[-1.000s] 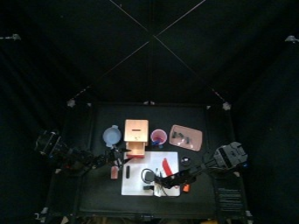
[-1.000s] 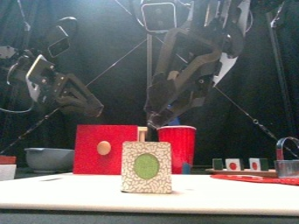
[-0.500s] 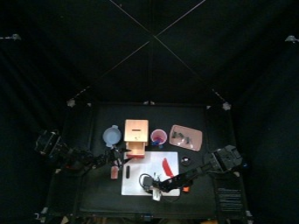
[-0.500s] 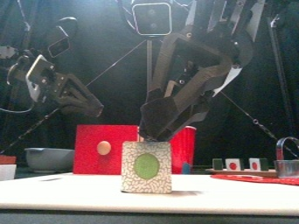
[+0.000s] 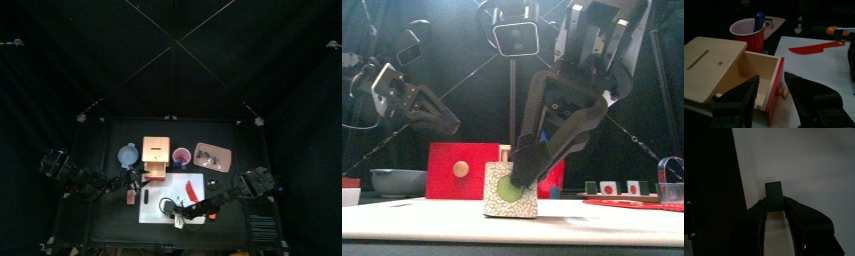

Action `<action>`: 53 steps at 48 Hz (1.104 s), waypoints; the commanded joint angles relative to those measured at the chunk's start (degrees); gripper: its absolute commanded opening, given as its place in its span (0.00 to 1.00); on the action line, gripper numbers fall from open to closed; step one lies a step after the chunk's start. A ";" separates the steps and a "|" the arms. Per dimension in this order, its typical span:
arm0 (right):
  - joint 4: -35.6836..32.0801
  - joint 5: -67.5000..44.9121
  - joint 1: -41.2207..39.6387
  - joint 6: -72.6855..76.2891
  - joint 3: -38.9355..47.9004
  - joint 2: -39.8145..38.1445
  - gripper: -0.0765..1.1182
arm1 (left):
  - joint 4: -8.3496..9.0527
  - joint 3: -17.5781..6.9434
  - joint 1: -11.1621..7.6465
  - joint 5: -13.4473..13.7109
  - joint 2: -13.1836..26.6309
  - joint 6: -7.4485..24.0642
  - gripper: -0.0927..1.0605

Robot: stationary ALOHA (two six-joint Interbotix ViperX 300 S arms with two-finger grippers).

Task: Place sushi on board then cut the sushi with the knife then place the pieces on the plate
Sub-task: Place the 4 sushi pieces on the plate

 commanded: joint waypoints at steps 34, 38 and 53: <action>7.38 33.13 -7.03 1.23 24.61 -39.38 0.57 | 0.09 0.00 0.09 0.70 -0.18 -0.09 0.80; 8.26 34.63 -9.58 1.23 27.95 -43.42 0.57 | 0.09 0.00 0.18 0.70 -0.09 -0.09 0.80; 9.93 35.60 -25.31 1.05 38.50 -55.46 0.57 | 0.09 -0.09 0.18 1.93 0.00 -0.09 0.80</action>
